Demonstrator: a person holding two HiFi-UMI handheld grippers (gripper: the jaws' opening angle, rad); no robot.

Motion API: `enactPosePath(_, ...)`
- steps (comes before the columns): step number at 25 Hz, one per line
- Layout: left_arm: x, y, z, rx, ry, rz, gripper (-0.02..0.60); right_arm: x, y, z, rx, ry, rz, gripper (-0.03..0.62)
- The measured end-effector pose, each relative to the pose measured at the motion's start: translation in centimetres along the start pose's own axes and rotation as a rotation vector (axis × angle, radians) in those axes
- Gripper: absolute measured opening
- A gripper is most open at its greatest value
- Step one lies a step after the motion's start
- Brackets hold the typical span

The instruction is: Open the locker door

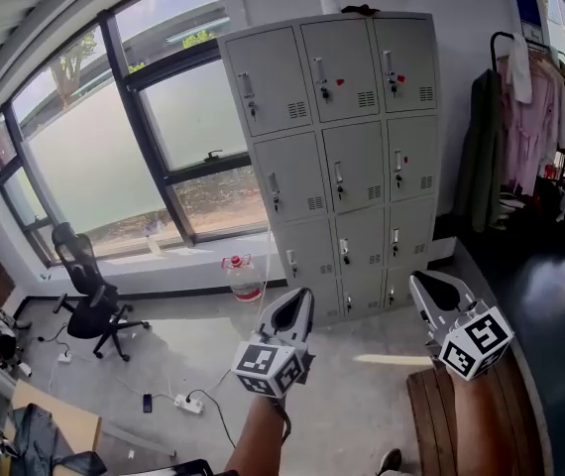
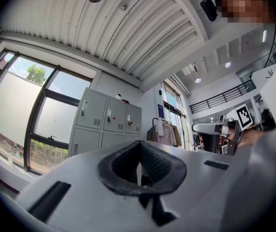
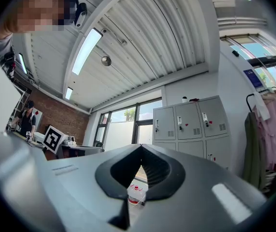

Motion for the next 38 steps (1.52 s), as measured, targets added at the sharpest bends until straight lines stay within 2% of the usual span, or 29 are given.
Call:
enactPosePath(13, 3.1, 2.9, 11.3, -0.043, 0.004, 0.022, 0.006, 4.8, -10.0, 6.7, -0.053, 0.008, 0.034, -0.006)
enactPosePath(22, 4.5, 4.3, 16.5, -0.069, -0.006, 0.034, 0.006, 7.0, -15.1, 10.5, -0.089, 0.012, 0.046, -0.006)
enactPosePath(29, 6.4, 8.7, 21.3, -0.072, 0.005, 0.028, 0.006, 9.6, -18.6, 16.0, -0.088, 0.015, 0.059, -0.006)
enactPosePath(38, 7.6, 16.4, 27.6, -0.027, 0.002, 0.030, 0.006, 12.4, -22.0, 25.0, -0.050, 0.018, 0.060, -0.006)
Point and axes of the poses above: the fingertips, and each gripper's own axes: z forward along the fingers, y to its left, x out of its underside, the point moved 1 cm from there along -z, backward along the fingers, and after that the axes turned 2 degrees about -x, right-handed, at the moved point
